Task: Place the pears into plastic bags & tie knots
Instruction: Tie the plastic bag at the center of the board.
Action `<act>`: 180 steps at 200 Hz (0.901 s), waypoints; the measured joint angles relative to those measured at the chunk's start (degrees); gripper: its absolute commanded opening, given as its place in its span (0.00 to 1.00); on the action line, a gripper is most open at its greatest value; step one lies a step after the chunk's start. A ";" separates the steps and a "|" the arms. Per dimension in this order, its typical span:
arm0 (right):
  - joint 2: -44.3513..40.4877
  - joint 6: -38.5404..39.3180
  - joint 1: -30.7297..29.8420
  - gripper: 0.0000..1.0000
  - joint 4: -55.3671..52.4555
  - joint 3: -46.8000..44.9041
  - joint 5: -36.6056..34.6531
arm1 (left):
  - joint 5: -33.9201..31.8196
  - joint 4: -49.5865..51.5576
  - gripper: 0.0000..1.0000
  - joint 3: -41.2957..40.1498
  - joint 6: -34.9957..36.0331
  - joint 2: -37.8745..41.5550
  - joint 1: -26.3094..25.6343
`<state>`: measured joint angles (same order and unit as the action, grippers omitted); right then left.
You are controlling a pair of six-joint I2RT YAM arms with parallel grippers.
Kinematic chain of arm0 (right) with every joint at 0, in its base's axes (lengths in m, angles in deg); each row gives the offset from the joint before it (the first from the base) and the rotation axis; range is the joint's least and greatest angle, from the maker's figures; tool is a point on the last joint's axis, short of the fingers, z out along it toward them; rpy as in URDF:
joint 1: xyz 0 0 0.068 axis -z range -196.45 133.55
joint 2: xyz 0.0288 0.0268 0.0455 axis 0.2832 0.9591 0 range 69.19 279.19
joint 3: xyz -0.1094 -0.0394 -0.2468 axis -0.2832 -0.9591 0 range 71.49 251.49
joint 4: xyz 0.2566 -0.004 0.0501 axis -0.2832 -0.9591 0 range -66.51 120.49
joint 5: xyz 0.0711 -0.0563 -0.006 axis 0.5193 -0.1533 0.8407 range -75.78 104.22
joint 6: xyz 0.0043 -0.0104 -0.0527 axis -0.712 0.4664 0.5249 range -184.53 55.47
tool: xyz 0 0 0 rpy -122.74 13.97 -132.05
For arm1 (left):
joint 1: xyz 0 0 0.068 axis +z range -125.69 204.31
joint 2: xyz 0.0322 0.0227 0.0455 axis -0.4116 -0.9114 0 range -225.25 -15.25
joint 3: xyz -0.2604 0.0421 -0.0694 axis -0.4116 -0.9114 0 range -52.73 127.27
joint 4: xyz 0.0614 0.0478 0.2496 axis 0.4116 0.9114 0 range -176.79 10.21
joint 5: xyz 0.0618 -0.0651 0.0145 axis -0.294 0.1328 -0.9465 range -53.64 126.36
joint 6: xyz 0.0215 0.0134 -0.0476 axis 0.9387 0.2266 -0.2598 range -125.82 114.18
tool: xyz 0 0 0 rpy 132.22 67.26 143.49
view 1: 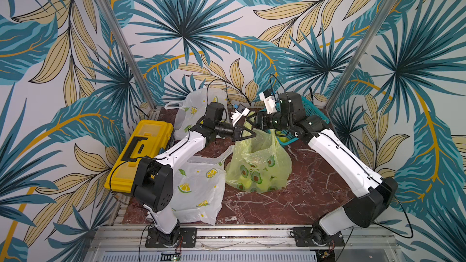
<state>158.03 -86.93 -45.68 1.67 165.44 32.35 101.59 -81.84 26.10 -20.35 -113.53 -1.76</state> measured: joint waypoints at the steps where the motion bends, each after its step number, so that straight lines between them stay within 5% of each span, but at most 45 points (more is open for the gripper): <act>1: 0.00 0.11 0.00 0.24 0.09 0.00 0.04 | 0.02 0.00 0.06 0.00 0.00 0.00 0.00; 32: -0.59 -3.10 0.07 0.05 5.86 -1.68 0.39 | 0.02 -0.13 0.32 -1.16 0.28 0.98 0.02; 85: -0.98 -6.19 0.39 0.04 9.99 -4.20 0.81 | -0.87 -0.26 0.18 -2.93 0.02 4.09 0.61; 94: -1.09 -6.43 0.48 0.09 10.54 -4.63 0.81 | -1.25 -0.22 0.13 -2.93 0.13 4.02 0.61; 110: -1.99 -7.28 1.20 0.33 10.88 -5.79 0.85 | -1.97 -0.15 0.00 -2.93 0.04 3.76 0.66; 130: -4.74 -5.88 3.41 0.55 10.01 -7.04 1.38 | -3.02 0.02 0.00 -2.97 0.15 3.65 1.11; 180: -22.36 3.63 12.37 0.76 4.83 -19.52 1.49 | -3.50 -0.02 0.00 -2.97 -1.11 3.65 2.93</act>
<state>135.67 -83.30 -33.31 6.50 145.93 33.84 98.09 -81.87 23.13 -21.46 -109.88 1.17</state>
